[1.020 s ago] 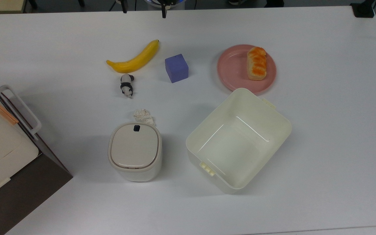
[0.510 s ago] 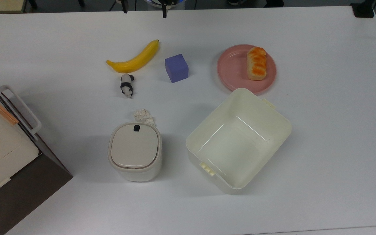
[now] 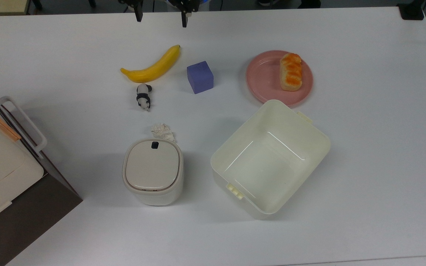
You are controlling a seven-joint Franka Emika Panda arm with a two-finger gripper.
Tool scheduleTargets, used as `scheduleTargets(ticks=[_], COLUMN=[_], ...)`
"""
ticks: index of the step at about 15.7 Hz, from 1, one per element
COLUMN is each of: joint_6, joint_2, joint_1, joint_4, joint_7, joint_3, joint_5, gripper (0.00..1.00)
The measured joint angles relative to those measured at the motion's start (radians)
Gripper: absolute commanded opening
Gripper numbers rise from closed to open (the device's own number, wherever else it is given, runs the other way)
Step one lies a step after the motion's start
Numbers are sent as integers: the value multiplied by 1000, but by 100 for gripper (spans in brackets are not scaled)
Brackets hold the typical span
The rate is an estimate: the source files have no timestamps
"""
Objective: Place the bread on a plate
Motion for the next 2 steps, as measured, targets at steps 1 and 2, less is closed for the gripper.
scheduleTargets(ticks=[1, 2], joint_6=[0, 0], joint_2=[9, 14], joint_1=[0, 0], joint_4=[7, 12], joint_7=[0, 0], joint_3=[0, 0], joint_5=[0, 0], gripper=[100, 100])
